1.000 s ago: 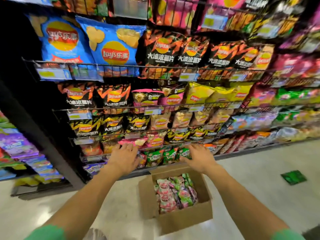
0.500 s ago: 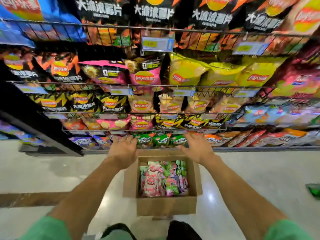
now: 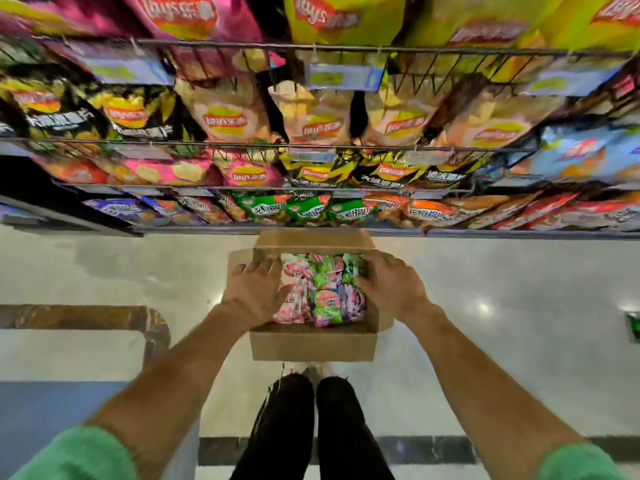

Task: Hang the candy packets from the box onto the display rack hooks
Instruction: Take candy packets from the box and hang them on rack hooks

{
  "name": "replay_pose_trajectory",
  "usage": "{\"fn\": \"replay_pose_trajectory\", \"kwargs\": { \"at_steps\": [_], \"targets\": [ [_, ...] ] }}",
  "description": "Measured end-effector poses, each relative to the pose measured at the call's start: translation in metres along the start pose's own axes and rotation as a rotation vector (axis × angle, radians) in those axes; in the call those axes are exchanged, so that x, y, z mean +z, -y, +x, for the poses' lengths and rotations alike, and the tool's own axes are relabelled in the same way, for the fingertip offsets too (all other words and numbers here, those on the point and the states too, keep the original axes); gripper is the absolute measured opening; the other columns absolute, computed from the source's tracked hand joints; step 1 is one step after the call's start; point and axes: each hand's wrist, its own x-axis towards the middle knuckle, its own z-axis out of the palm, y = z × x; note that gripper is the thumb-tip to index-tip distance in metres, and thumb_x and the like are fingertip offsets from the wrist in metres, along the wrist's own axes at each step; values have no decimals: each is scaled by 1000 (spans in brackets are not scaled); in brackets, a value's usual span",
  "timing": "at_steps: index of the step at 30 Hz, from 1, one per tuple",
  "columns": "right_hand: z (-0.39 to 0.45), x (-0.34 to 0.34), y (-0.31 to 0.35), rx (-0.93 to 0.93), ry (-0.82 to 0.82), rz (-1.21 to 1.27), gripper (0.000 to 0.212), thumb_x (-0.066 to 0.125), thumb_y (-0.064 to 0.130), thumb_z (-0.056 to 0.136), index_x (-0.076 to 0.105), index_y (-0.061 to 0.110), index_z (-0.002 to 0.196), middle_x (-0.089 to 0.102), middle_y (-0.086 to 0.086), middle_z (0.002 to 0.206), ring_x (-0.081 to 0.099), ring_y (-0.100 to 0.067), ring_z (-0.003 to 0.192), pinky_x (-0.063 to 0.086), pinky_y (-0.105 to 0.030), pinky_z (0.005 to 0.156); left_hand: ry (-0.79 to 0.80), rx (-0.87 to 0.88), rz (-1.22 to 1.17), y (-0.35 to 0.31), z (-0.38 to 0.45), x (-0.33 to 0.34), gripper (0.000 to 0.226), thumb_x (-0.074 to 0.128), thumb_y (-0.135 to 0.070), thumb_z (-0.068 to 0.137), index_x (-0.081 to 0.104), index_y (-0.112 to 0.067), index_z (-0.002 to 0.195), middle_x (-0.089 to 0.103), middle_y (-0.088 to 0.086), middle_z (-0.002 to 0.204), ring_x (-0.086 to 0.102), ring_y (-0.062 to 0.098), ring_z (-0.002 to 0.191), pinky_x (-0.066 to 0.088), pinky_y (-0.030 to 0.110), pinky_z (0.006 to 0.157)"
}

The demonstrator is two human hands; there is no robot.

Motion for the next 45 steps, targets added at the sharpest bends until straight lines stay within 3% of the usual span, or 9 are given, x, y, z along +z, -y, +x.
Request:
{"fn": "replay_pose_trajectory", "kwargs": {
  "at_steps": [7, 13, 23, 26, 31, 36, 39, 41, 45],
  "targets": [
    [61, 134, -39, 98, 84, 83, 72, 26, 73, 89, 49, 25, 137, 59, -5, 137, 62, -30, 117, 54, -38, 91, 80, 8, -105, -17, 89, 108, 58, 37, -50, 104, 37, -18, 153, 47, 7, 152, 47, 30, 138, 37, 43, 111],
    [118, 252, -59, 177, 196, 177, 68, 48, 63, 96, 34, 29, 153, 41, -5, 156, 48, -31, 136, 46, -40, 104, 118, -34, -217, -27, 173, 221, 59, 38, -50, 105, 37, -18, 154, 45, 7, 156, 47, 29, 139, 39, 43, 110],
    [213, 437, -92, 258, 284, 281, 60, 59, 52, 96, 40, 20, 143, 59, -10, 131, 57, -32, 119, 51, -41, 90, 99, -75, -594, -30, 310, 363, 54, 47, -42, 105, 44, -11, 149, 56, 16, 144, 58, 35, 125, 47, 40, 104],
    [231, 474, -91, 355, 242, 409, 81, 64, 54, 92, 29, 14, 153, 53, -14, 140, 54, -37, 126, 50, -47, 96, 64, -123, -689, -30, 349, 383, 46, 50, -40, 104, 51, -12, 141, 62, 14, 134, 59, 34, 123, 43, 30, 94],
    [249, 498, -94, 456, 151, 582, 76, 80, 49, 81, 40, 16, 136, 49, -11, 135, 52, -33, 122, 44, -37, 89, -14, -206, -893, -32, 398, 403, 52, 64, -40, 98, 54, -11, 139, 63, 13, 135, 57, 31, 126, 44, 37, 107],
    [245, 500, -100, 494, 64, 835, 60, 87, 34, 77, 46, 26, 120, 59, 0, 117, 57, -18, 108, 41, -24, 86, -42, -324, -976, -49, 408, 406, 63, 80, -43, 85, 59, -8, 133, 64, 10, 127, 59, 26, 119, 46, 31, 97],
    [243, 491, -106, 541, 43, 969, 46, 86, 28, 80, 55, 25, 114, 59, 19, 89, 59, -5, 84, 43, -19, 76, 69, -388, -1060, -52, 408, 407, 40, 84, -34, 83, 69, -5, 107, 69, 10, 106, 63, 25, 103, 51, 30, 86],
    [241, 486, -112, 543, 35, 1023, 26, 85, 27, 81, 64, 27, 96, 66, 18, 83, 65, -4, 81, 49, -22, 71, 134, -430, -1201, -51, 400, 407, 23, 85, -23, 83, 67, -9, 86, 70, 8, 88, 63, 22, 84, 46, 27, 68],
    [232, 467, -119, 582, 5, 1211, 19, 82, 14, 84, 74, 19, 100, 78, -1, 98, 73, -25, 98, 55, -49, 97, 236, -525, -1392, -40, 369, 397, 42, 79, -7, 87, 60, -6, 124, 68, 12, 119, 61, 17, 87, 48, 28, 68]
  ]
}}
